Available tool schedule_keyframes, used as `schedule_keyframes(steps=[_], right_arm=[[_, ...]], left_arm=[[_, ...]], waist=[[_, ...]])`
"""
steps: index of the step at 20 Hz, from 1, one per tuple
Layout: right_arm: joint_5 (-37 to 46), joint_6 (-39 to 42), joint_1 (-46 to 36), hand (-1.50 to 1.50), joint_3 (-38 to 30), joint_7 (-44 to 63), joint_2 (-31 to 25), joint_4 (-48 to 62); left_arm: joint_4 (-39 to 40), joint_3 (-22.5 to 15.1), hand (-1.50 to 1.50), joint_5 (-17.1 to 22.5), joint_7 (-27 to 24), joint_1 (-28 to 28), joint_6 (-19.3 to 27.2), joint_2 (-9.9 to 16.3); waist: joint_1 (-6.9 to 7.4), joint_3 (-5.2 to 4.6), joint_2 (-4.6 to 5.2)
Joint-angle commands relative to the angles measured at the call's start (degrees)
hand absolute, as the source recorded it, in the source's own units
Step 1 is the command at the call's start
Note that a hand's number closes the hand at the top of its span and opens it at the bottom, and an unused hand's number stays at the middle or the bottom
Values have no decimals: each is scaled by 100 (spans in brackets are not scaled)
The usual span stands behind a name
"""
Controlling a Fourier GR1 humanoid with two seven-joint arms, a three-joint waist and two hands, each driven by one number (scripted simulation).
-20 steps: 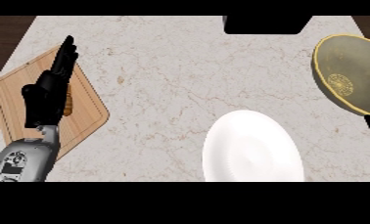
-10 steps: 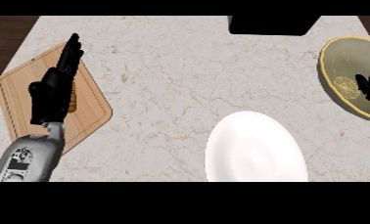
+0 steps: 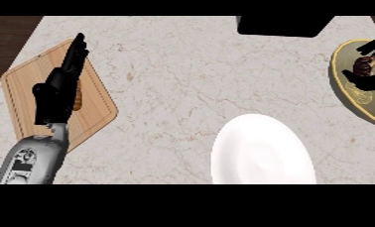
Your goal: Pick the cupcake from the plate and place it in the bowl
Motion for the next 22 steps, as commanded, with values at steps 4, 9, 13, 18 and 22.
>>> schedule_keyframes(steps=[4,9,13,18,22], right_arm=[[-198,1006,-569,-150,-224,-1070,-161,1410],[-554,1194,-959,-150,-653,-1429,-64,1890],[-696,1552,-1091,-150,-886,-1452,-443,2273],[-917,2706,-809,-150,-1116,-1681,-1144,2583],[-1057,3484,-452,-150,-1233,-1994,-1550,2628]], left_arm=[[-119,17,0,-60,-229,252,5,-5],[108,21,0,-18,-222,99,-40,-110],[-211,141,0,18,187,-60,-119,53],[-33,199,0,25,-96,66,-129,18],[-196,33,0,-208,214,42,120,-169]], waist=[[34,10,26],[-17,8,35],[-25,9,8],[-84,13,15],[-181,17,-22]])
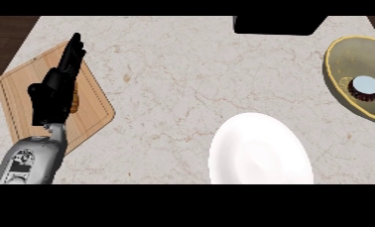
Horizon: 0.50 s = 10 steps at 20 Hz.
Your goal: Pick the cupcake from the plate and place it in the bowl
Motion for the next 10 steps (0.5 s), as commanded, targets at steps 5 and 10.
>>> schedule_keyframes(steps=[5,10], right_arm=[[-286,1696,616,-150,-197,-720,-507,28],[-309,2015,1070,-150,-121,-1000,-566,-206]], left_arm=[[31,31,0,-155,73,-56,92,17],[18,119,0,-95,58,76,85,25]], waist=[[-122,18,-13],[-173,21,-24]])
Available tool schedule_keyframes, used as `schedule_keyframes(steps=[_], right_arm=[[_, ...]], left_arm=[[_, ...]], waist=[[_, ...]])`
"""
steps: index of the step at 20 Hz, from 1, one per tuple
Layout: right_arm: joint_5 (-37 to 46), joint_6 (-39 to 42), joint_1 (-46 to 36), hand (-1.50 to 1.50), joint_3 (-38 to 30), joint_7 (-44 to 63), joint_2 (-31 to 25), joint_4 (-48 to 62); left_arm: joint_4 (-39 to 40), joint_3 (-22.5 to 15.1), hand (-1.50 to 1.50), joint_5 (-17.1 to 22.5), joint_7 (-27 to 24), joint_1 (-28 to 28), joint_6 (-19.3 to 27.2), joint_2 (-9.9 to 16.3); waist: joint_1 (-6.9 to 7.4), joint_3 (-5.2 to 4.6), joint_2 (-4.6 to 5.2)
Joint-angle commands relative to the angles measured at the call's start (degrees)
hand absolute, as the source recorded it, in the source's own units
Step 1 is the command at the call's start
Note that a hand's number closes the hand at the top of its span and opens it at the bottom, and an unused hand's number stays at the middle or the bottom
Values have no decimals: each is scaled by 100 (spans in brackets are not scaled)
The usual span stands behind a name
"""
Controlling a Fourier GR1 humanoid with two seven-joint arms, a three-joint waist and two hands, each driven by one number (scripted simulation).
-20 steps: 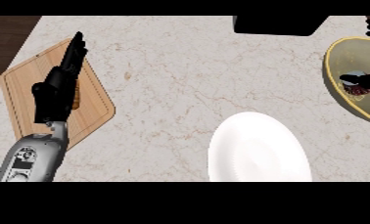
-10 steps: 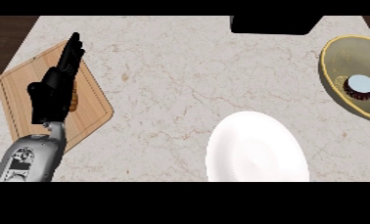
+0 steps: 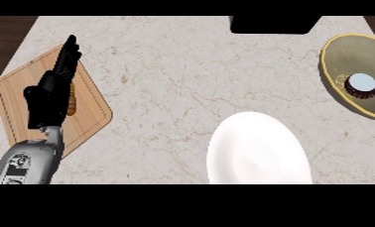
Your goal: Pick the cupcake from the plate and place it in the bowl
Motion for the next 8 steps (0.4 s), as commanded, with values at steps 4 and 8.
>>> schedule_keyframes(steps=[4,8], right_arm=[[-145,1449,628,-150,19,-1090,-151,-213],[-229,1506,814,-150,63,-1136,-94,-394]], left_arm=[[-73,25,0,15,-79,145,-19,-12],[73,119,0,52,74,-131,-73,57]], waist=[[-68,-1,-34],[-127,1,-28]])
